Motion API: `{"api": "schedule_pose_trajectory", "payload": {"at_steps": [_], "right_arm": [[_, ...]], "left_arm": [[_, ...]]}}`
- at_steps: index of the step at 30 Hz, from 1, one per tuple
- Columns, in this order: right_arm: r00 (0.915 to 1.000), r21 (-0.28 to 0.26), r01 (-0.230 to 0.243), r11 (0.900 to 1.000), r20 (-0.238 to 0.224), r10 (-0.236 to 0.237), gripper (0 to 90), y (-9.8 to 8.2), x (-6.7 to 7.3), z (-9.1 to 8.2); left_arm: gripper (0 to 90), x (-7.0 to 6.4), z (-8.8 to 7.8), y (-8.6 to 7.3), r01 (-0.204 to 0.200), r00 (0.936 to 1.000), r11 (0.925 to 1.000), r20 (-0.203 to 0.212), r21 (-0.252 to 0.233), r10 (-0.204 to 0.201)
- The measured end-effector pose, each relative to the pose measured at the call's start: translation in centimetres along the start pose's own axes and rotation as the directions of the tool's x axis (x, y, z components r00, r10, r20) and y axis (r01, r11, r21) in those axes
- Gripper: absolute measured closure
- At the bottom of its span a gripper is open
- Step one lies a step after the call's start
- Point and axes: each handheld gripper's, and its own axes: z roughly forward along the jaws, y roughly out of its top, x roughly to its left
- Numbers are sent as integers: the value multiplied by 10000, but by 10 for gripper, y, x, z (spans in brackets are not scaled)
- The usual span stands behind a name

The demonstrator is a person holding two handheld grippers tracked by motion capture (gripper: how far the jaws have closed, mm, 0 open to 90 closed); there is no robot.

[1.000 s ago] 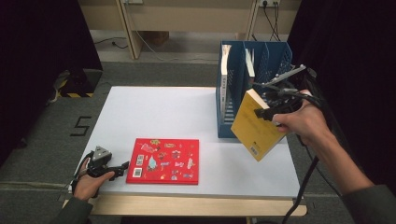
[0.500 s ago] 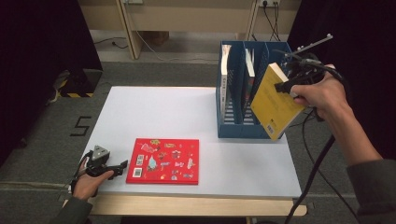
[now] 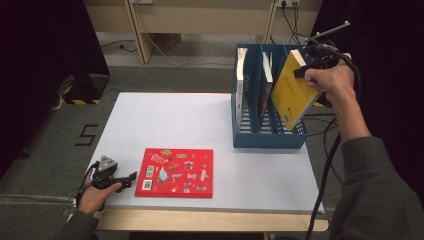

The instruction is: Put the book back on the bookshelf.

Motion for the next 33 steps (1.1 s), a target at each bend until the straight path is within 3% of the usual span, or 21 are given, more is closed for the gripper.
{"api": "schedule_pose_trajectory", "payload": {"at_steps": [16,22,33], "right_arm": [[9983,-75,-504,9987,303,506,748,34,5,46],[9963,-24,-724,9974,456,725,747,40,7,67],[9899,-148,-1389,9902,273,1392,747,40,-1,101]], "left_arm": [[156,0,-1,0,-44,10000,10000,9,-22,44],[156,-1,-1,0,-35,10000,10000,33,-46,35],[156,-2,-1,0,-78,9999,10000,115,-4,78]]}}
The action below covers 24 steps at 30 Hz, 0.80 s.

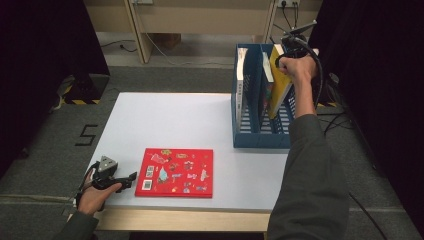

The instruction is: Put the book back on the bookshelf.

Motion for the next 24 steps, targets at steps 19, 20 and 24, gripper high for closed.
{"api": "schedule_pose_trajectory", "payload": {"at_steps": [19,20,24], "right_arm": [[9978,282,-609,9977,-263,616,741,-13,-4,43],[9971,322,-688,9971,-292,698,740,-14,-4,44],[9960,437,-822,9957,-325,837,730,-17,-5,49]], "left_arm": [[157,-1,1,0,-2,10000,10000,60,19,2],[157,-1,1,0,-6,10000,10000,59,19,6],[156,-1,1,0,8,10000,10000,62,33,-8]]}}
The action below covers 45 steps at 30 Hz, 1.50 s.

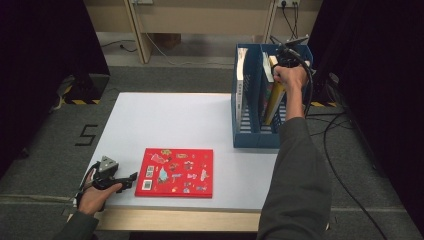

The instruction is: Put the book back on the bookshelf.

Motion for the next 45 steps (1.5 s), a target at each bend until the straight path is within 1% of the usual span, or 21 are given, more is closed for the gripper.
{"api": "schedule_pose_trajectory", "payload": {"at_steps": [3,4,8,9,10,11,12,14,16,19,20,24,25,27,29,31,33,36,39,43,45], "right_arm": [[10000,4,-54,10000,-40,54,727,0,0,2],[9998,-155,-169,9997,-98,168,724,0,1,1],[9999,-131,-108,9999,-51,108,712,0,1,0],[9999,-310,-134,9994,-62,132,704,0,0,-2],[9994,-477,-313,9984,-153,306,702,1,-1,-4],[9992,-548,-361,9978,-186,351,696,1,-1,-7],[9994,-629,-302,9976,-177,291,686,2,-2,-11],[9995,-677,-282,9973,-164,272,662,2,-3,-17],[9992,-729,-372,9966,-162,361,647,0,-6,-23],[9994,-805,-269,9964,-229,251,606,-5,-10,-31],[9996,-825,-146,9965,-269,124,589,-7,-12,-34],[9986,-872,-104,9961,-523,59,534,-17,-17,-45],[9982,-826,21,9966,-595,-70,512,-19,-18,-47],[9982,-937,0,9956,-594,-56,499,-24,-21,-52],[9973,-930,58,9957,-722,-125,471,-28,-22,-57],[9980,-1037,66,9946,-619,-131,452,-32,-23,-62],[9978,-1069,188,9941,-606,-254,434,-36,-24,-65],[9988,-1004,232,9947,-411,-274,418,-41,-25,-67],[9983,-890,378,9953,-399,-415,389,-48,-24,-66],[9976,-715,639,9954,-220,-656,375,-56,-24,-62],[9968,-681,741,9949,-252,-759,376,-60,-24,-59]], "left_arm": [[156,0,0,0,9,10000,10000,17,-9,-9],[156,0,0,0,13,10000,10000,16,-12,-13],[158,-1,0,0,7,10000,10000,5,-22,-7],[158,-1,0,0,-2,10000,10000,3,-25,2],[158,-1,0,0,-12,10000,10000,13,-12,12],[158,-1,0,0,-16,10000,10000,16,-15,16],[159,-1,0,0,-18,10000,10000,20,-16,18],[158,-1,0,0,-13,10000,10000,16,-21,13],[159,-1,0,-1,-16,10000,10000,27,-21,16],[158,-1,0,-1,5,10000,10000,25,-31,-5],[157,-1,0,-1,5,10000,10000,24,-20,-5],[154,-1,0,-1,18,10000,10000,-1,-17,-18],[154,-1,0,-1,17,10000,10000,-2,-13,-17],[153,-1,0,-1,27,10000,10000,-3,-13,-27],[152,-1,0,-1,25,10000,10000,-9,-11,-25],[152,-1,0,-1,22,10000,10000,-22,4,-22],[152,-1,0,-1,25,10000,10000,-24,-8,-25],[152,-1,0,-1,47,10000,10000,-9,-44,-47],[151,0,0,-1,33,10000,10000,7,-31,-33],[150,0,0,-1,33,10000,10000,10,-28,-33],[150,0,1,-1,39,10000,10000,9,-36,-39]]}}
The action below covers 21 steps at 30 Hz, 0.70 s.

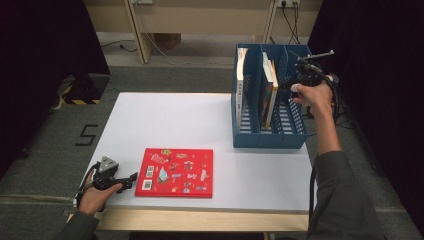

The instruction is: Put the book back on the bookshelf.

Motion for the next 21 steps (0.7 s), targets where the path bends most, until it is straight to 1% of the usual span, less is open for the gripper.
{"api": "schedule_pose_trajectory", "payload": {"at_steps": [2,3,5,6,8,11,13,15,16,18,19,21], "right_arm": [[10000,193,96,9998,-16,-96,376,-5,2,4],[9998,265,188,9995,39,-189,375,-7,2,7],[9997,390,228,9990,100,-232,374,-10,3,13],[9998,435,168,9989,139,-175,373,-11,4,16],[9995,556,190,9983,257,-205,371,-13,5,22],[9993,632,165,9979,316,-186,371,-14,6,28],[9996,581,113,9982,261,-128,382,-15,7,30],[9995,630,174,9979,242,-190,385,-15,8,31],[9996,679,152,9976,230,-168,400,-15,9,31],[9993,886,348,9955,87,-357,401,-16,11,30],[9988,909,488,9947,59,-496,391,-16,12,30],[9983,929,577,9940,-86,-571,379,-17,13,29]], "left_arm": [[149,0,0,0,1,10000,10000,-4,0,-1],[149,0,0,0,0,10000,10000,-8,3,0],[150,0,0,0,-1,10000,10000,-6,5,1],[149,0,0,0,0,10000,10000,-6,1,0],[150,0,0,0,-2,10000,10000,-2,0,2],[150,0,0,0,-2,10000,10000,3,-6,2],[150,0,0,0,-2,10000,10000,1,-7,2],[150,0,0,0,-4,10000,10000,-2,-6,4],[151,0,0,0,-5,10000,10000,-6,-7,5],[152,0,0,0,6,10000,10000,-5,-18,-6],[151,0,0,0,-5,10000,10000,-14,-12,5],[151,0,0,0,3,10000,10000,-10,-20,-3]]}}
